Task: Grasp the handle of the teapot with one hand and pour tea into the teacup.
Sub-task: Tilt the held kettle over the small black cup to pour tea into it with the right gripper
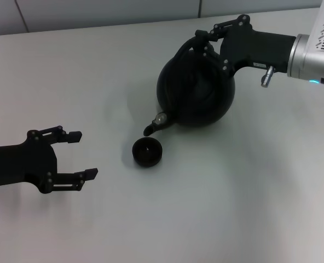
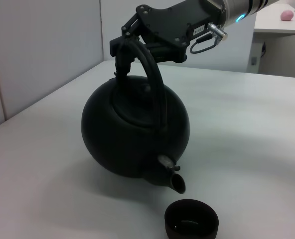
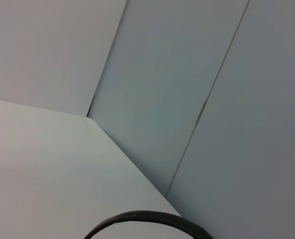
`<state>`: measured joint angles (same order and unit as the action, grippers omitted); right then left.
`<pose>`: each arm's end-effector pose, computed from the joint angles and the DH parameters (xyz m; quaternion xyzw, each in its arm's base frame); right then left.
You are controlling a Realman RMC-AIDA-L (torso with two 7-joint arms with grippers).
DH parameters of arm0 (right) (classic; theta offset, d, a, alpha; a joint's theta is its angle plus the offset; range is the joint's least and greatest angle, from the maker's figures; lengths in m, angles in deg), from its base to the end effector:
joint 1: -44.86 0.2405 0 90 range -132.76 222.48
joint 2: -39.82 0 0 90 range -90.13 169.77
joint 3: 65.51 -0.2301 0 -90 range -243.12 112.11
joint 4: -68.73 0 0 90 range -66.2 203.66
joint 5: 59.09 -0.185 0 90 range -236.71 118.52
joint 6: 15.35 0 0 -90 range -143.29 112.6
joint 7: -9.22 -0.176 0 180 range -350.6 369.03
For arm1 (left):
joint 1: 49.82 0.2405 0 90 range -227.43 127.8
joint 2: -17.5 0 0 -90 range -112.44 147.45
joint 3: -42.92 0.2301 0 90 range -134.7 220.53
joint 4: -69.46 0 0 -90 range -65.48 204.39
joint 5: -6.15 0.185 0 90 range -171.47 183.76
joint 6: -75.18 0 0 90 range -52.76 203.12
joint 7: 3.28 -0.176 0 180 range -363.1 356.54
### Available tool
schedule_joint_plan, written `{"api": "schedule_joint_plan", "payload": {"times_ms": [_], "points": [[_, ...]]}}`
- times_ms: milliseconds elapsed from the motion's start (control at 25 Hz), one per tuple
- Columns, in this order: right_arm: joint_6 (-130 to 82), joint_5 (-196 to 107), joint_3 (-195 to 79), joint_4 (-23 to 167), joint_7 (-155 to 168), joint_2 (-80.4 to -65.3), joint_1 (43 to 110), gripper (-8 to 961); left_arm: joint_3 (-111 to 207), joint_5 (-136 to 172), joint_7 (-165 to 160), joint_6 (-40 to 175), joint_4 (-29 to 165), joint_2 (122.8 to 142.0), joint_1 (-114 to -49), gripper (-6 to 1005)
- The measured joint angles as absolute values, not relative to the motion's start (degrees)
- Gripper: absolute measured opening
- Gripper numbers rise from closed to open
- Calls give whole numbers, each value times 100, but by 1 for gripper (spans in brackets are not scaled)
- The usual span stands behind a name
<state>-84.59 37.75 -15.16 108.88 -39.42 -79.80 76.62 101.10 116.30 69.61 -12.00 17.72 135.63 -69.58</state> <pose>0.1916 0.3721 -0.0021 -0.9243 -0.0372 0.1916 0.3281 -0.2322 0.2793 -0.0173 -0.9768 -0.0931 -0.1461 0.1262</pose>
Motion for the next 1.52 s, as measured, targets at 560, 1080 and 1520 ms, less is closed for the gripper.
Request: {"api": "schedule_joint_plan", "payload": {"times_ms": [560,1080,1520], "points": [[-7877,3676,-468,11485,-3940,-7996,7371,100,10110,11606,6958,-1071,1797,13566,-6959,871],[-7916,3083,-447,11579,-3553,-7993,7160,86,10110,11600,6961,-1020,1805,13571,-6973,871],[-7887,3099,-366,11781,-3551,-7982,7131,85,10110,11601,6963,-1022,1804,13571,-6995,871]]}}
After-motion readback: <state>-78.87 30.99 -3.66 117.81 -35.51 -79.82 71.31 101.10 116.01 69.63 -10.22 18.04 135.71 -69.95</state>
